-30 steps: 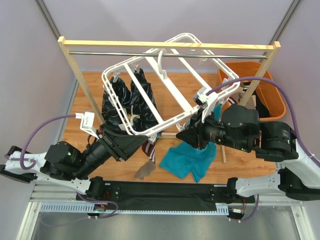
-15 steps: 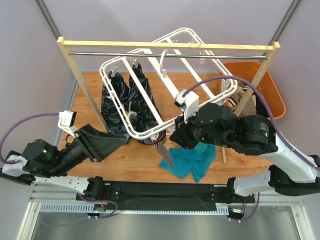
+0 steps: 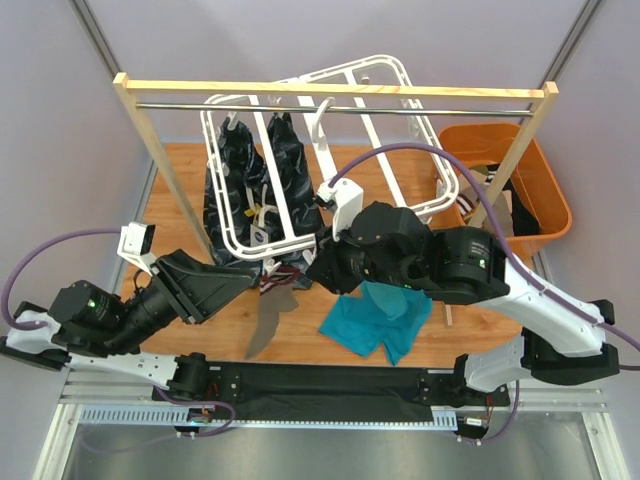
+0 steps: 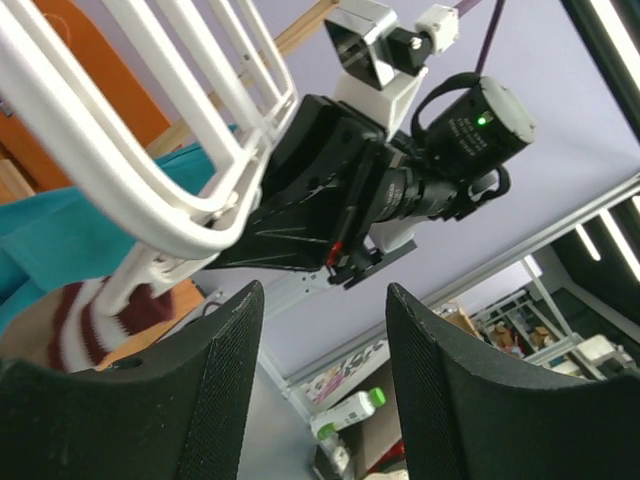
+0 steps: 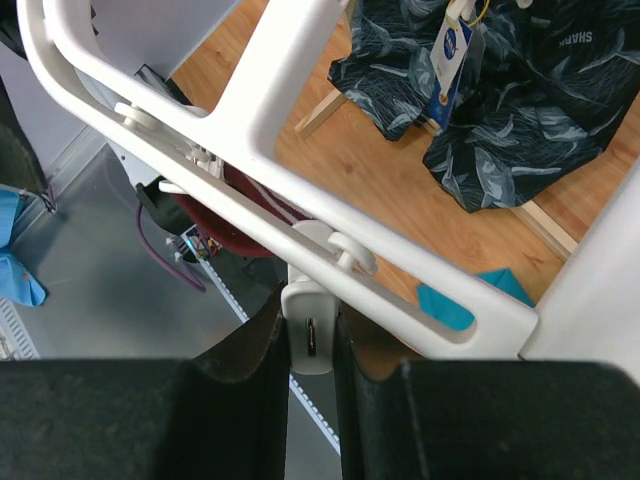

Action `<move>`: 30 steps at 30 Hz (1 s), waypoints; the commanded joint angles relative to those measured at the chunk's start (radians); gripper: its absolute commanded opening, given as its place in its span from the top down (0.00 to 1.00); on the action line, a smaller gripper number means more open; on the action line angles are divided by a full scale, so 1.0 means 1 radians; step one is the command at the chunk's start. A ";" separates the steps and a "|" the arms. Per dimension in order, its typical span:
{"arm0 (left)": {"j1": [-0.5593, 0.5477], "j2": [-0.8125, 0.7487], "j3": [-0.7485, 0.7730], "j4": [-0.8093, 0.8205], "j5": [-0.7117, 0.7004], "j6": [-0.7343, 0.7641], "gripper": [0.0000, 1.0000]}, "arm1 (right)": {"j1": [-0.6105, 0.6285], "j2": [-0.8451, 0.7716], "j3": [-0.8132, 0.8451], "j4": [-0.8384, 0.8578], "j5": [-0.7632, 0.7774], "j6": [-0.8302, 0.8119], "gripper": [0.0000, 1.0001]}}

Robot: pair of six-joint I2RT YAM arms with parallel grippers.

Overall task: Clip the socks to the hanger
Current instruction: Open the clamp at the hanger.

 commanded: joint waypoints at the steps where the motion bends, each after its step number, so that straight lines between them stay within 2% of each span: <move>1: 0.004 0.058 -0.011 0.175 0.012 0.026 0.42 | 0.009 0.040 0.034 0.055 -0.042 0.034 0.94; 4: 0.004 0.148 0.059 0.209 0.012 0.063 0.45 | 0.009 0.066 0.062 0.050 -0.059 0.017 0.95; 7: 0.004 0.251 0.182 0.093 -0.019 0.060 0.48 | 0.009 0.085 0.098 0.024 -0.062 -0.004 0.97; 10: 0.004 0.329 0.240 0.002 -0.063 0.012 0.49 | 0.009 0.083 0.108 0.017 -0.073 -0.012 0.98; 12: 0.004 0.348 0.250 -0.059 -0.140 -0.038 0.53 | 0.010 0.079 0.114 0.015 -0.082 -0.014 0.99; 17: 0.004 0.294 0.144 0.010 -0.259 -0.031 0.59 | 0.009 0.068 0.103 0.010 -0.097 -0.023 0.99; 30: 0.004 0.282 0.073 0.054 -0.413 -0.081 0.55 | 0.013 0.010 0.025 0.046 -0.174 -0.078 0.99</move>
